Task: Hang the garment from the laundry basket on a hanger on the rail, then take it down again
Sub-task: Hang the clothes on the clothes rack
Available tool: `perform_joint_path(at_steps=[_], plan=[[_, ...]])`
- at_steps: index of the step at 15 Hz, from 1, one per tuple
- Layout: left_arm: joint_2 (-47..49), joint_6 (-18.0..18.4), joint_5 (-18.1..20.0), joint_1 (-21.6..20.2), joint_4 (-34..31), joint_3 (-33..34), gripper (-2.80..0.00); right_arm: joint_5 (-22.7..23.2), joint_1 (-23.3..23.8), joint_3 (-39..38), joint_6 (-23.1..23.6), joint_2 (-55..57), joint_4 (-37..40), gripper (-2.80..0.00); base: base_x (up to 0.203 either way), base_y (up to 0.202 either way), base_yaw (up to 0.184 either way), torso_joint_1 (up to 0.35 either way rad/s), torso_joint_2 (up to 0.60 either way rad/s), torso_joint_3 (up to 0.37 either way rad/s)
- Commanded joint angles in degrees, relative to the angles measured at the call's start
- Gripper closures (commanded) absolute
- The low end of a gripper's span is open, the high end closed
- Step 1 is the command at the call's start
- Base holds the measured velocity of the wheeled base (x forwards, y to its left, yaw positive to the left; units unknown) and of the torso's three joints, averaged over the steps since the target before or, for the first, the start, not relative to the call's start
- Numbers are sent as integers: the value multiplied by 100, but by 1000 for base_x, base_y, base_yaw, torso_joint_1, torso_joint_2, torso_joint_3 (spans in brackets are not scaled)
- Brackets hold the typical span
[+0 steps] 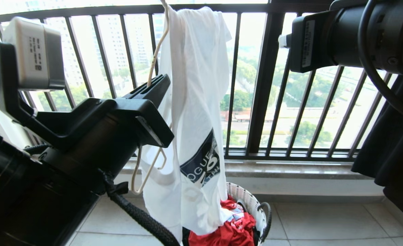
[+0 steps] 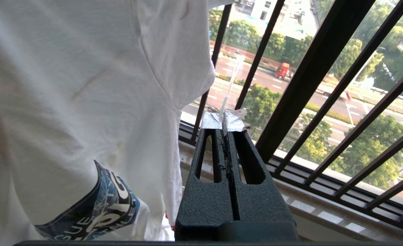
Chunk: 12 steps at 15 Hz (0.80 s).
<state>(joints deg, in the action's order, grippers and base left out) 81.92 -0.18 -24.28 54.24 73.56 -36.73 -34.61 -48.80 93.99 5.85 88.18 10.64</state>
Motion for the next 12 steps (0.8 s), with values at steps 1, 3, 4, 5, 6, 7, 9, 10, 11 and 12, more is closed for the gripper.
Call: perform_joint_path(at_steps=[1,3,4,5,6,7,9,10,11,12], plan=[[-147,-168,310,-1,24,187,0,2,33,-39,26,-178,252,0,0,0,0,0,0,0],[-277,-374,643,-1,7,310,0,-11,37,0,100,-187,263,0,0,0,0,0,0,0],[-366,-477,739,-1,-84,330,0,-19,37,-4,153,-196,272,0,0,0,0,0,0,0],[-517,-581,818,-1,-289,357,0,-20,35,-27,160,-214,339,0,0,0,0,0,0,0],[-697,-717,983,-1,-530,377,0,-20,23,-36,161,-248,484,0,0,0,0,0,0,0],[-915,-930,1251,-5,-837,387,0,-20,13,-77,149,-290,680,0,0,0,0,0,0,0],[-1298,-1355,1662,-13,-1568,394,0,-28,11,-109,162,-398,798,0,0,0,0,0,0,0],[-1389,-1427,1755,-25,-1769,402,0,-22,11,-87,228,-465,827,0,0,0,0,0,0,0],[-1389,-1437,1811,-60,-1775,443,0,-19,6,-83,399,-547,886,0,0,0,0,0,0,0],[-1400,-1451,1992,-112,-1775,490,0,-18,-4,-83,555,-606,911,0,0,0,0,0,0,0]])
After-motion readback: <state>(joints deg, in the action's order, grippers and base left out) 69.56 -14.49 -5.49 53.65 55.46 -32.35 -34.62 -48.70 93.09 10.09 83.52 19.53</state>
